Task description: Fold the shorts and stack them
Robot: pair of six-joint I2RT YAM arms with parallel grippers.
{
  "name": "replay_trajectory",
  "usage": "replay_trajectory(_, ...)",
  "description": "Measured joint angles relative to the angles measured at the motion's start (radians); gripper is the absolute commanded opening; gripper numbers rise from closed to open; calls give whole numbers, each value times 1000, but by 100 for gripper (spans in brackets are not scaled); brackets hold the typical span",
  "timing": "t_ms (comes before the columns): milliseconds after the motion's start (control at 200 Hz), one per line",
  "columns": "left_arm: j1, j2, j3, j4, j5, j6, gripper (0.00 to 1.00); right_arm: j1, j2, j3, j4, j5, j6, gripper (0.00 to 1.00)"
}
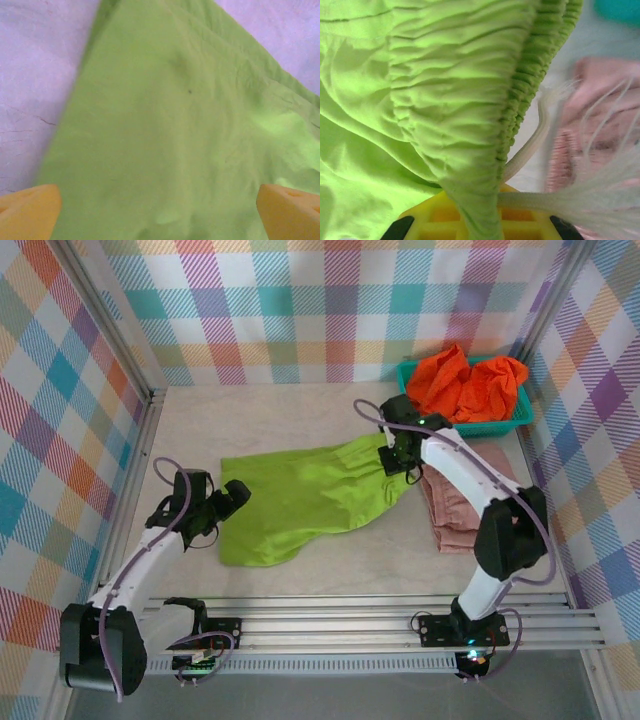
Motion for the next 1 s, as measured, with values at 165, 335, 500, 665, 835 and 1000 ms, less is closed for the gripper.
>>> replay_trajectory(165,0,-29,0,0,31,0,100,4,-70,97,-82,143,-104,0)
replay_trajectory(335,-1,-34,0,3,72,-1,100,6,-69,154,-149,267,-183,0)
replay_trajectory(500,-21,-24,0,43,114,-18,98,37,-22,253,-196,378,-222,0)
replay_trajectory(665,-72,46,0,106,162,-53,87,103,62,366,-240,457,-232,0)
replay_trajectory(835,-138,145,2,154,175,-87,69,164,168,492,-316,502,-188,0)
replay_trajectory(1000,-234,243,10,208,165,-132,56,224,247,574,-381,525,-123,0)
